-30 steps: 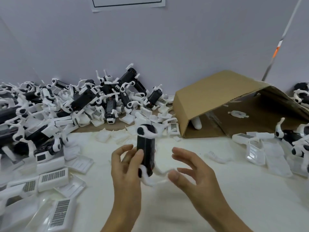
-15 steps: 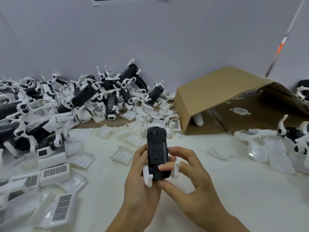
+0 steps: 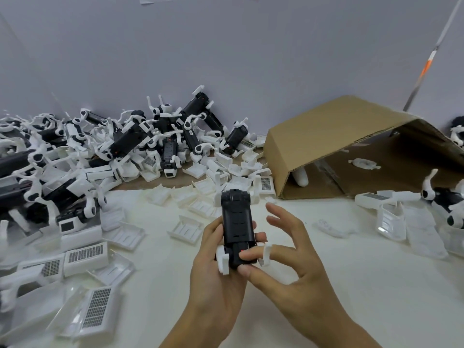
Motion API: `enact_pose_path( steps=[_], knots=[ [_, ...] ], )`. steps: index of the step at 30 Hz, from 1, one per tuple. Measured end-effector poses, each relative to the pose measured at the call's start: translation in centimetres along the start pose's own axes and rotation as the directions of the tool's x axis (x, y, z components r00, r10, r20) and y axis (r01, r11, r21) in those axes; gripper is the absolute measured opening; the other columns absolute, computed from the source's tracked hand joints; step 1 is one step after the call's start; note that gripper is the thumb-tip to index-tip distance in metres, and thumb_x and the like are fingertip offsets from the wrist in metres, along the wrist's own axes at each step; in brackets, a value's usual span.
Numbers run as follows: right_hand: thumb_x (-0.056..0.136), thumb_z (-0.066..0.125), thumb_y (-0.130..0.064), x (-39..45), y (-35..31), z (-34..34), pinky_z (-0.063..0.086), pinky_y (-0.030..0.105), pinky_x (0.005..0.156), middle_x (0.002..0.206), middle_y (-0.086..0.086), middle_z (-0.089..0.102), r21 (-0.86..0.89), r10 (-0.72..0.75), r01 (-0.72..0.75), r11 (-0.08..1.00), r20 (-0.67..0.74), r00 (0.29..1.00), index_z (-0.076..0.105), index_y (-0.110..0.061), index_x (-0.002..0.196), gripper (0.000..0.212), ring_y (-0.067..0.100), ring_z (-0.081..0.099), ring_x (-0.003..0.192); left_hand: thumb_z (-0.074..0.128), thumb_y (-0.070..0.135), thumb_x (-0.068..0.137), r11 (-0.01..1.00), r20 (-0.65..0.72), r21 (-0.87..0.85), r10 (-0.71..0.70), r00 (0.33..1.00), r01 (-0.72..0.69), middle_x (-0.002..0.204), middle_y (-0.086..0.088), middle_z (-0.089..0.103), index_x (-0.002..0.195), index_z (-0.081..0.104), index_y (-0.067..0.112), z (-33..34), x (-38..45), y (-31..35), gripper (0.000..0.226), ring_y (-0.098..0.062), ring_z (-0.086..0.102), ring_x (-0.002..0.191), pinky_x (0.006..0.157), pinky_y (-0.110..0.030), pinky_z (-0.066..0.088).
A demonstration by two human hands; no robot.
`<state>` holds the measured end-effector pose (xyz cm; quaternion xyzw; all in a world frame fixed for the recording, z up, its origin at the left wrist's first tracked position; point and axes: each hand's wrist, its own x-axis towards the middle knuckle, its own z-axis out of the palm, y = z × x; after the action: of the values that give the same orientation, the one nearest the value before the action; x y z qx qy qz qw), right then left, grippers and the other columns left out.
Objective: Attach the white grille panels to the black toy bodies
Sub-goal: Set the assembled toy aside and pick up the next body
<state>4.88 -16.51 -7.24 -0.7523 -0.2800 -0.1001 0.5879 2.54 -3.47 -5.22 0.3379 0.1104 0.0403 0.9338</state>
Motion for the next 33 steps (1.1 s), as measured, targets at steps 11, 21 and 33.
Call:
enact_pose_path(
  steps=[11, 21, 33],
  knots=[
    [0.078, 0.082, -0.024, 0.0, 0.4, 0.0, 0.043, 0.013, 0.103, 0.136, -0.019, 0.050, 0.123, -0.016, 0.013, 0.992, 0.026, 1.000, 0.078, -0.036, 0.086, 0.016, 0.012, 0.046, 0.137, 0.041, 0.017, 0.103, 0.999, 0.047, -0.022, 0.028, 0.999, -0.027, 0.097, -0.026, 0.070, 0.121, 0.068, 0.005, 0.3, -0.5, 0.1, 0.034, -0.031, 0.071, 0.080, 0.062, -0.033, 0.061],
    [0.064, 0.082, -0.064, 0.4, 0.2, -0.3, 0.044, 0.015, 0.094, 0.142, -0.035, 0.041, 0.103, 0.171, -0.169, 0.980, -0.012, 0.985, 0.075, -0.050, 0.099, 0.038, -0.010, 0.043, 0.133, 0.065, 0.017, 0.088, 0.999, 0.123, -0.011, -0.049, 0.991, 0.051, 0.123, -0.025, 0.068, 0.131, 0.056, 0.006, -0.2, 0.3, 1.1, 0.045, -0.033, 0.071, 0.104, 0.078, -0.037, 0.062],
    [0.081, 0.047, -0.017, 0.1, 0.2, -0.8, 0.045, 0.007, 0.076, 0.103, -0.017, 0.073, 0.188, 0.169, -0.133, 0.973, -0.190, 0.967, 0.077, -0.034, 0.098, 0.038, 0.003, 0.065, 0.094, 0.073, 0.013, 0.066, 0.967, -0.093, 0.164, 0.214, 0.972, -0.197, 0.109, -0.015, 0.068, 0.109, 0.060, 0.023, 0.2, 1.0, 0.7, 0.047, -0.021, 0.069, 0.082, 0.076, -0.039, 0.051]
  ],
)
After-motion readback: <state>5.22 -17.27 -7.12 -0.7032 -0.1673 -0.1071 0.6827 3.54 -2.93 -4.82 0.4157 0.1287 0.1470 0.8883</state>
